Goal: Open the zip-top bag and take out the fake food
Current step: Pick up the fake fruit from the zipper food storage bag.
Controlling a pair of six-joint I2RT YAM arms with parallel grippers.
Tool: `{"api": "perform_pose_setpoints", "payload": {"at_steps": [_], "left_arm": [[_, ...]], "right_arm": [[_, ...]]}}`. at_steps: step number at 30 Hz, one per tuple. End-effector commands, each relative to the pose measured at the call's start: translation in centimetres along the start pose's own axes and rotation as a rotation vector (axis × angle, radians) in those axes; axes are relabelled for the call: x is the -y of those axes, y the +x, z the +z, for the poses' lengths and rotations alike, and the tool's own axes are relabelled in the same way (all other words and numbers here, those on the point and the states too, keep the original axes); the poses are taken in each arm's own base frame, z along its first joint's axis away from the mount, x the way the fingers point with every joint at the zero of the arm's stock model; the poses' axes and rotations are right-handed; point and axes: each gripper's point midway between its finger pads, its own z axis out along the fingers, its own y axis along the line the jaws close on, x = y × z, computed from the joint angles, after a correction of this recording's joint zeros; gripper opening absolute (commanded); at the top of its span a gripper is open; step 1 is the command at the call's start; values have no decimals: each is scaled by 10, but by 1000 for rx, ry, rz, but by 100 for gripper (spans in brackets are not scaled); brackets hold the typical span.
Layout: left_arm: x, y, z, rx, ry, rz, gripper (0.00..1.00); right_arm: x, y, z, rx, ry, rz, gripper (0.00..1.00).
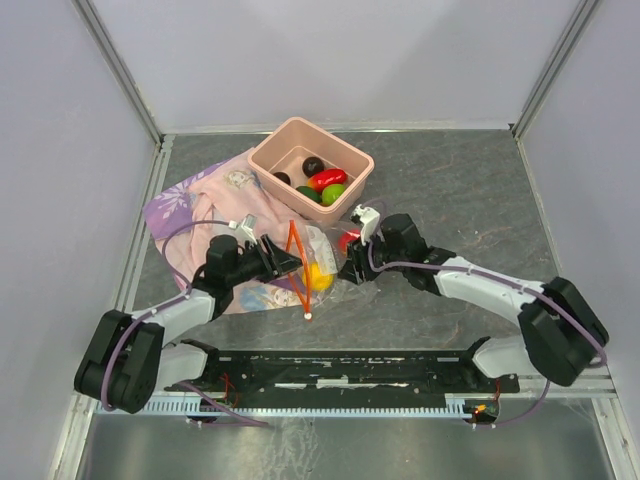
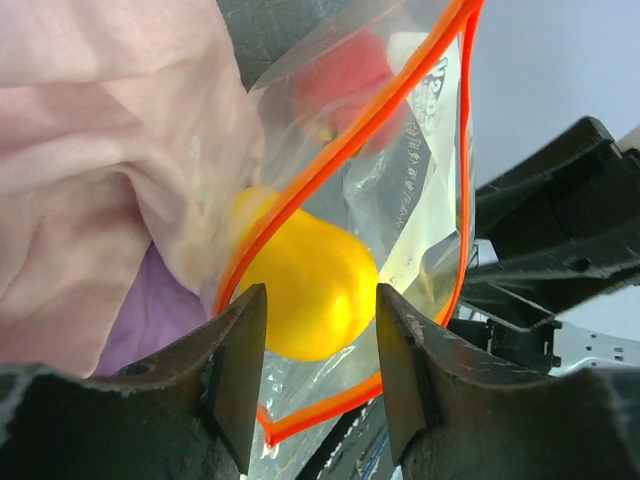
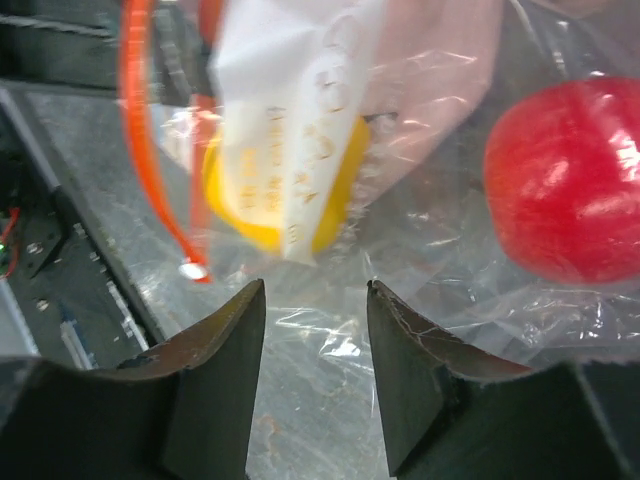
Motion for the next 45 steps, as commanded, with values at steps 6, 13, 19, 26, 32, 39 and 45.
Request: {"api": "perform_pose_setpoints", "payload": {"at_steps": [6,13,19,26,32,39,45], "left_arm": [[-19,2,5,-39,-57,109,31],[-8,6,6,-70,-2,141,60],[-4,11,8,-79,0,144,80],[-1,30,22,-133,-8,152,89],[3,40,33,-160,-12,160,92],[-4,40,36,-151,-46,159,74],[-6,35,29,-131,-83,179,39]], "right_arm": [[24,-9,40,-54,137,-36,47],[23,-1,50,-101,129,-55,41],[24,6,58,-120,118,-47,39],[17,9,64,-124,81,-28,35],[10,10,70,-111,37,-2,24],[11,16,68,-112,46,8,22],[31,29,57,-131,153,8,22]]}}
